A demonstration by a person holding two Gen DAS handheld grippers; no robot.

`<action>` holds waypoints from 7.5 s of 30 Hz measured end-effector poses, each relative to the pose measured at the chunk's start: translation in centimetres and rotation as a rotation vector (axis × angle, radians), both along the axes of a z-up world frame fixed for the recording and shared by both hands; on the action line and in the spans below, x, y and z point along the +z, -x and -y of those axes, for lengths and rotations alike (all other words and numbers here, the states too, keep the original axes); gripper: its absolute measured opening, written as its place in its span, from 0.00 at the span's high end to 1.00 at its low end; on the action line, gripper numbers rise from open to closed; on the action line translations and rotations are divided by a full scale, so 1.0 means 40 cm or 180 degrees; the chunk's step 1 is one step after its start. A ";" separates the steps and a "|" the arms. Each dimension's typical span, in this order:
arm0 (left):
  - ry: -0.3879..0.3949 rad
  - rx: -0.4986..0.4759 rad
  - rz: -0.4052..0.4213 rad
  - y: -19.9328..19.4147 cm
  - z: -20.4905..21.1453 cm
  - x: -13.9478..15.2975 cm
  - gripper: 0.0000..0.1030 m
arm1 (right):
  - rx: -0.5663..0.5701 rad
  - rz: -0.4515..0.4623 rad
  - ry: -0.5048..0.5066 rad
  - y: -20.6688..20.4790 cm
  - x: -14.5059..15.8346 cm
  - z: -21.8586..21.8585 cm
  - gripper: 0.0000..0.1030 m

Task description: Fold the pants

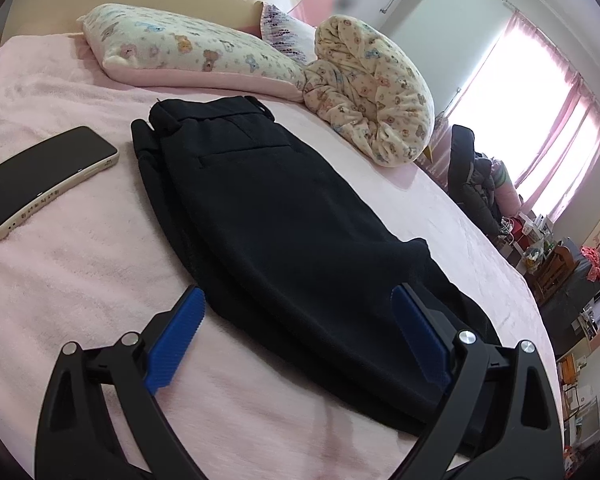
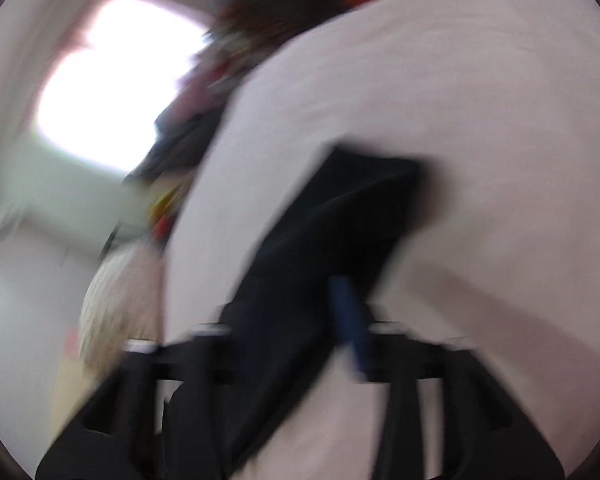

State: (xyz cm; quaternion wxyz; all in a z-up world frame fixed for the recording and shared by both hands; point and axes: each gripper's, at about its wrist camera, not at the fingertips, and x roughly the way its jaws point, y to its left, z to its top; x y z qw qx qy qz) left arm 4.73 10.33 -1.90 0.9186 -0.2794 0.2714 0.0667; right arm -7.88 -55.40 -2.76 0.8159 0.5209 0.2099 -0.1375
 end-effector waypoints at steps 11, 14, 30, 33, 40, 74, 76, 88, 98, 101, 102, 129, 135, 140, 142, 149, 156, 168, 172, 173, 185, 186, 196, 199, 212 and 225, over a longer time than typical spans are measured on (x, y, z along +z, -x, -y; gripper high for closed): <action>0.0046 -0.0410 0.0462 0.020 0.036 0.046 0.02 | 0.2342 -0.0392 -0.0925 -0.276 -0.144 -0.374 0.60; 0.0099 -0.0341 0.0512 0.025 0.015 0.053 0.02 | 0.2203 -0.0507 -0.0842 -0.280 -0.148 -0.371 0.61; 0.0543 -0.0268 0.0080 -0.015 -0.061 0.020 0.02 | 0.2293 -0.1136 0.0331 -0.291 -0.036 -0.368 0.72; 0.0617 -0.0330 0.0134 -0.023 -0.066 0.032 0.02 | 0.2311 -0.0899 0.1256 -0.312 0.100 -0.436 0.72; 0.0705 -0.0325 -0.0009 -0.060 -0.083 0.020 0.02 | 0.3793 -0.0364 0.3083 -0.598 0.190 -0.863 0.65; 0.0835 -0.0417 -0.0118 -0.071 -0.136 -0.001 0.02 | 0.3087 -0.0478 0.2152 -0.818 0.068 -0.826 0.61; 0.1002 -0.0374 0.0186 -0.053 -0.164 0.025 0.02 | 0.3021 -0.0459 0.2066 -0.793 0.059 -0.799 0.61; 0.2342 -0.0449 -0.0130 -0.125 -0.368 -0.047 0.06 | 0.3137 -0.0373 0.1401 -0.646 0.032 -0.781 0.67; 0.2157 -0.0369 -0.0439 -0.146 -0.337 -0.077 0.24 | 0.3198 -0.0314 0.1391 -0.533 0.071 -0.751 0.66; 0.2135 -0.0303 -0.0478 -0.149 -0.337 -0.082 0.25 | 0.3158 -0.0307 0.1387 -0.498 0.074 -0.730 0.51; 0.2142 -0.0269 -0.0469 -0.146 -0.337 -0.083 0.27 | 0.3137 -0.0309 0.1388 -0.486 0.073 -0.722 0.49; 0.1790 0.0252 -0.0389 -0.095 -0.321 -0.100 0.80 | 0.2528 -0.0264 0.1179 -0.328 0.045 -0.553 0.48; 0.1037 0.0728 0.0210 0.025 -0.310 0.032 0.37 | 0.2470 -0.0209 0.1426 -0.405 0.066 -0.599 0.48; 0.0865 -0.0141 0.0372 -0.038 -0.225 0.067 0.21 | 0.2864 -0.0141 0.1369 -0.593 0.068 -0.748 0.48; 0.0778 -0.0352 0.0219 -0.081 -0.188 0.056 0.16 | 0.2972 -0.0258 0.1315 -0.678 0.051 -0.806 0.48; 0.0918 -0.0325 -0.0291 -0.158 -0.187 -0.017 0.12 | 0.2488 -0.1071 0.0764 -0.826 -0.094 -0.696 0.86; 0.0867 -0.0269 -0.0280 -0.153 -0.174 -0.009 0.12 | 0.2115 -0.0519 0.0311 -0.709 -0.052 -0.484 0.66; 0.0872 -0.0238 -0.0230 -0.111 -0.166 -0.001 0.05 | 0.0307 -0.0650 0.0284 -0.195 0.078 0.071 0.26; 0.1006 -0.0201 -0.0185 -0.100 -0.171 0.005 0.02 | 0.0117 -0.0737 -0.0328 -0.039 0.025 0.148 0.27; 0.1035 -0.0195 -0.0166 -0.096 -0.171 0.006 0.02 | 0.0099 -0.0727 -0.0467 -0.027 0.009 0.153 0.29; 0.1063 -0.0253 -0.0150 -0.086 -0.156 0.004 0.02 | 0.0017 -0.0652 -0.0796 -0.151 -0.086 0.165 0.58; 0.1068 -0.0258 -0.0155 -0.086 -0.157 0.004 0.02 | -0.0016 -0.0745 -0.0720 -0.167 -0.089 0.165 0.67; 0.1096 -0.0255 -0.0158 -0.089 -0.160 0.004 0.02 | 0.0523 -0.0245 0.2062 -0.248 0.191 -0.006 0.95; 0.1153 -0.0268 -0.0158 -0.089 -0.165 0.002 0.02 | 0.0366 -0.0970 0.0886 -0.248 0.011 0.122 0.95; 0.1119 -0.0218 -0.0185 -0.090 -0.169 -0.001 0.02 | -0.0133 -0.0855 -0.0053 -0.073 -0.048 0.174 0.41; 0.1075 -0.0275 -0.0095 -0.084 -0.159 0.007 0.02 | -0.0457 -0.0771 -0.0227 -0.073 -0.104 0.216 0.46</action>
